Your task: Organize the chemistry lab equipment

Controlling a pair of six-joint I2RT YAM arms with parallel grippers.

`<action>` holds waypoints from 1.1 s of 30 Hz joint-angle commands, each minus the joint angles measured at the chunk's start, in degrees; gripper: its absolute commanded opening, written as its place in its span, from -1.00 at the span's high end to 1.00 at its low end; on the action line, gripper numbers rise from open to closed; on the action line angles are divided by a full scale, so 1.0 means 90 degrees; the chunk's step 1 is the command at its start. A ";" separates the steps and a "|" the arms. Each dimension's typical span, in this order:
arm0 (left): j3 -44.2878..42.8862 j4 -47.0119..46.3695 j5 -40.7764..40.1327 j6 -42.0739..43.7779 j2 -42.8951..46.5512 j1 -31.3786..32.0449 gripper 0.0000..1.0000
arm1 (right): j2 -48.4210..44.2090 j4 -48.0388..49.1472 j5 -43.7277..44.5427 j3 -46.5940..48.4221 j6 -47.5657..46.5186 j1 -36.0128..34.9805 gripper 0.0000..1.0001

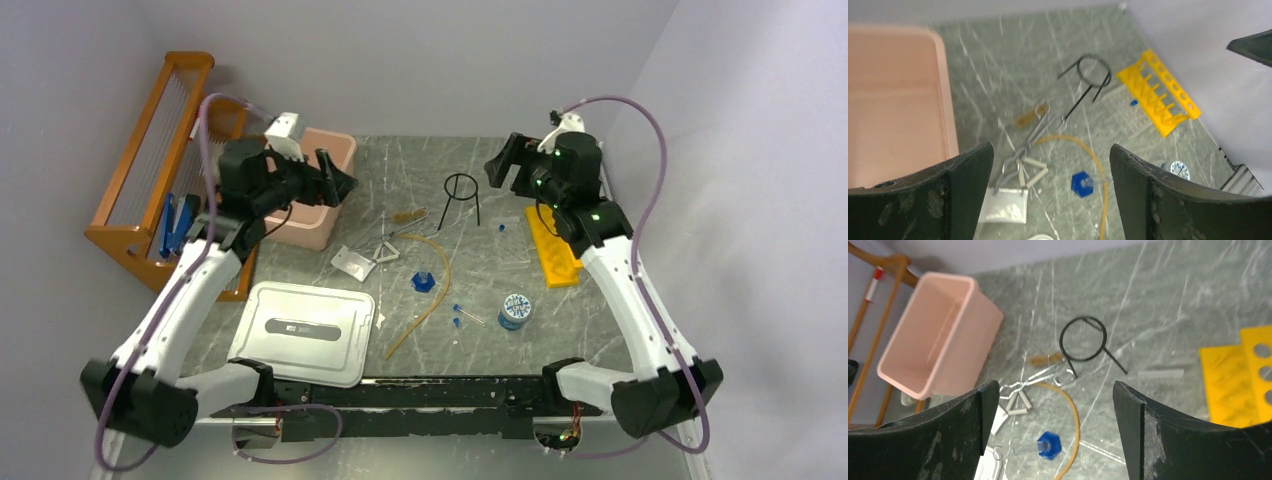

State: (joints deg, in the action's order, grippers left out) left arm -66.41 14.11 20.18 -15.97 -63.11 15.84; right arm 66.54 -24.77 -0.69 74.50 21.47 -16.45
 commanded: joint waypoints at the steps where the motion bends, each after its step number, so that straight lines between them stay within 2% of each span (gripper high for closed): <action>1: 0.0106 0.0315 -0.0098 -0.0483 -0.0777 0.0183 -0.75 | 0.0531 -0.0347 -0.0259 -0.0220 0.0539 -0.0028 -0.74; 5: 0.0087 -0.0221 0.0007 -0.0926 -0.1475 0.0783 -0.66 | 0.1206 -0.0789 0.0019 -0.0183 0.0835 -0.0019 -0.69; 9: -0.0292 -0.0834 -0.0234 -0.1542 -0.2504 0.1390 -0.58 | 0.1553 -0.0653 0.0053 -0.0388 0.1106 -0.0009 -0.62; 14: -0.1561 -0.0925 -0.0694 -0.2128 -0.4138 0.1900 -0.38 | 0.1603 -0.0539 0.0491 -0.0519 0.1447 0.0014 -0.51; 18: -0.2673 -0.1167 -0.0734 -0.2415 -0.5267 0.2185 -0.34 | 0.1474 -0.0501 0.0813 -0.0749 0.1702 0.0049 -0.47; 25: -0.3675 -0.1128 -0.1097 -0.2538 -0.6406 0.2388 -0.28 | 0.1098 -0.0353 0.0982 -0.1059 0.1778 0.0047 -0.47; 28: -0.3993 -0.0854 -0.1127 -0.2412 -0.6771 0.2407 -0.10 | 0.1013 -0.0313 0.1039 -0.1100 0.1726 0.0043 -0.47; 33: -0.4086 -0.0977 -0.0960 -0.2449 -0.7089 0.2410 0.28 | 0.0952 -0.0260 0.1082 -0.1136 0.1617 0.0049 -0.47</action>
State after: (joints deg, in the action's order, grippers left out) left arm -100.77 6.26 11.55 -37.89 -124.86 37.21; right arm 76.36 -29.15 7.35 65.01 36.62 -16.19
